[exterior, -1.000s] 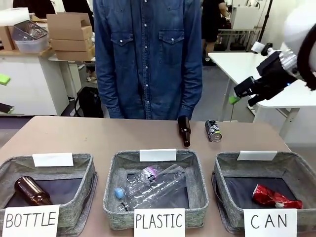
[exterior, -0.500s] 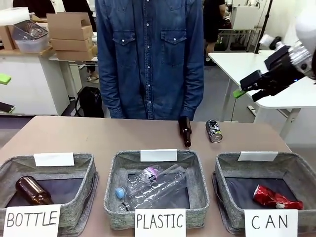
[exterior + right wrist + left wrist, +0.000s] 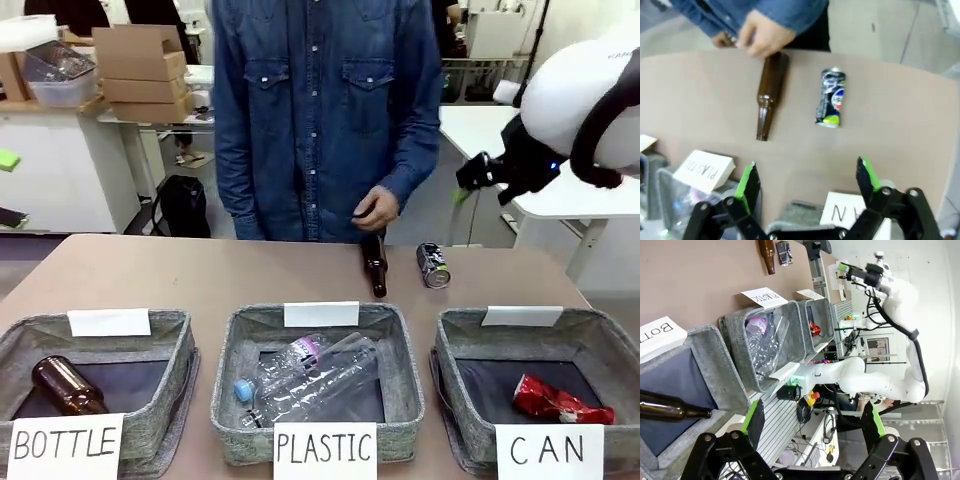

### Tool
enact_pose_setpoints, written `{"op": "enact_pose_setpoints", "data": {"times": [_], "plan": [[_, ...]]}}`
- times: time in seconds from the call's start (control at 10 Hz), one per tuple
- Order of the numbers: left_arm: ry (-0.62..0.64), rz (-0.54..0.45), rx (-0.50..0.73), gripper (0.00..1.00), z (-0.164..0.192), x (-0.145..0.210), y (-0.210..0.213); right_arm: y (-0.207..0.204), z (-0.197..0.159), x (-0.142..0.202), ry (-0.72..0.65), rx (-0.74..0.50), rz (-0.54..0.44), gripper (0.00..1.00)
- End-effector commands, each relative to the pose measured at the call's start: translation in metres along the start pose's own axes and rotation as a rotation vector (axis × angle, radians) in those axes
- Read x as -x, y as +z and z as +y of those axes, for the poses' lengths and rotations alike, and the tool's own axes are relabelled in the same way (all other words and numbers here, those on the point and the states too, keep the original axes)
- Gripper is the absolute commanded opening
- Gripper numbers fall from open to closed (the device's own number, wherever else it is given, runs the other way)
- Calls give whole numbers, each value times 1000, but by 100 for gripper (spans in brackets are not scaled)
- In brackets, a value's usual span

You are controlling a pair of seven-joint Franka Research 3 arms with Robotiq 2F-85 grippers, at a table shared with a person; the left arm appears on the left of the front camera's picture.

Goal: Sort the can waste into the basket.
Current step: Pick up the can waste from the table and place it in the right Fabric basket.

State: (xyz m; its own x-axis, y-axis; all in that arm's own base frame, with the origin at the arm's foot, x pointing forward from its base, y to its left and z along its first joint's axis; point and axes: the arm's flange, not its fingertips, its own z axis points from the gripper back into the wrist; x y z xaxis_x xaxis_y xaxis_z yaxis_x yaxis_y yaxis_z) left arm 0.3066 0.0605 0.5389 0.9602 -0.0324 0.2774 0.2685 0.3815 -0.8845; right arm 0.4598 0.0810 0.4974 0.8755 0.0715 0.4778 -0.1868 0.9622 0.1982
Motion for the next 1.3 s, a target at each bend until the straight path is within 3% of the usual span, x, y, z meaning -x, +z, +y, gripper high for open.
{"op": "enact_pose_setpoints", "data": {"times": [0.0,0.1,0.2,0.3,0.5,0.6,0.9,1.2], "plan": [[-17,8,5,100,-2,2,3,-3,-13,-27,-15,-94,89,100],[-17,8,5,100,-2,2,3,37,-38,3,17,-255,42,100],[-17,8,5,100,-2,2,3,94,-78,59,10,-328,-7,100],[-17,8,5,100,-2,2,3,128,-100,99,36,-313,-39,100],[-17,8,5,100,-2,2,3,141,-135,129,28,-455,-10,100],[-17,8,5,100,-2,2,3,126,-142,125,-46,-459,-1,100],[-17,8,5,100,-2,2,3,98,-131,94,-33,-516,-69,100],[-17,8,5,100,-2,2,3,51,-71,29,49,-311,12,100]]}}
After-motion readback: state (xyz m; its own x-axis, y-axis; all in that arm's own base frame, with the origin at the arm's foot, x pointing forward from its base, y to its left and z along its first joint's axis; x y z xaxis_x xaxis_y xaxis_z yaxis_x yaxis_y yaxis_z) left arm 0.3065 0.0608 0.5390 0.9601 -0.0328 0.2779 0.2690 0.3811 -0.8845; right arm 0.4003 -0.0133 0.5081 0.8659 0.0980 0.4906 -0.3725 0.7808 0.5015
